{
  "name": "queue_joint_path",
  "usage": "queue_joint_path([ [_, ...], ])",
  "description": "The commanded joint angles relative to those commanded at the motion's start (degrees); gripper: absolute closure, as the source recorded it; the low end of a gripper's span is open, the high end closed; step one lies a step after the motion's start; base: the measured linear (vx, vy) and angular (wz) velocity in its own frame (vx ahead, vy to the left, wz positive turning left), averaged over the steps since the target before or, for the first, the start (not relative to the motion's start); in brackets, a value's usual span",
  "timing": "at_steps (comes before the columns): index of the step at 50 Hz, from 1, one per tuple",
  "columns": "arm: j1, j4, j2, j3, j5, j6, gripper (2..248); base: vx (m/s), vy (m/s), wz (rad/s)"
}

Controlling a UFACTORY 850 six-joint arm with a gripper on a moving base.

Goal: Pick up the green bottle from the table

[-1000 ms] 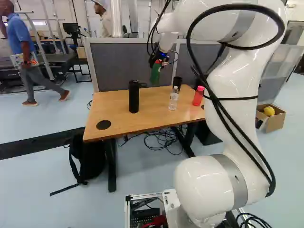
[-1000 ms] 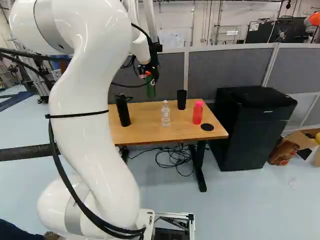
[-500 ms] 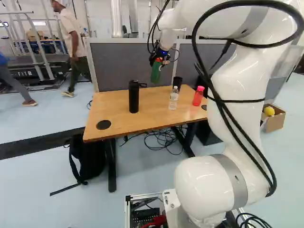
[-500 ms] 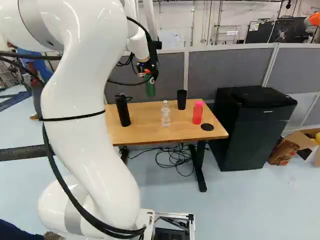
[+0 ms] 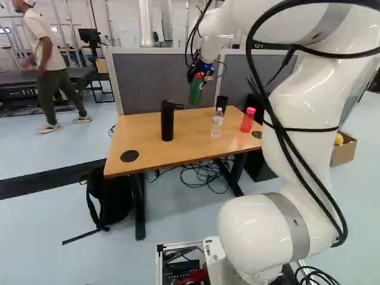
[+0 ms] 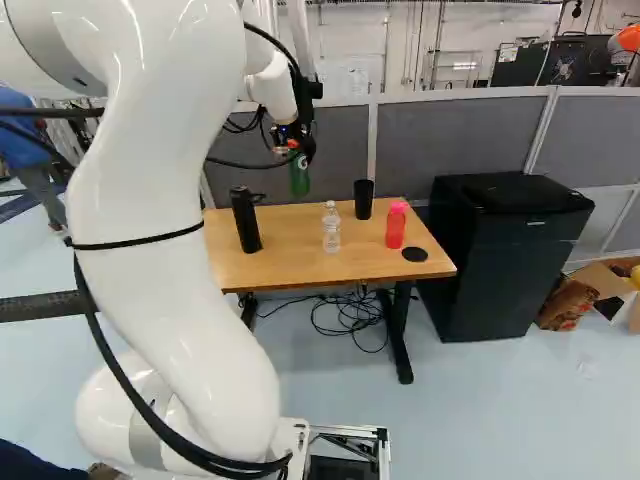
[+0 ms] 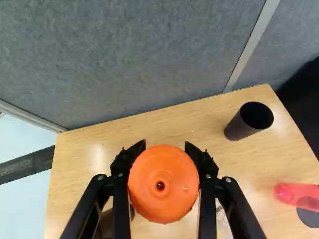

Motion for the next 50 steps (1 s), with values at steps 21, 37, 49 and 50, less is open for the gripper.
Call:
queue_joint_path([
  [21,0.0,0.0,3.2,3.7,0.0,0.0,128,0.000,0.000,0.000],
  [37,0.1,0.0,6.2,7.0,0.0,0.0,128,-0.004,0.000,0.003],
  [49,0.1,0.0,6.2,7.0,0.0,0.0,128,-0.133,-0.004,0.012],
  [50,0.1,0.0,6.2,7.0,0.0,0.0,128,-0.169,0.003,0.023],
])
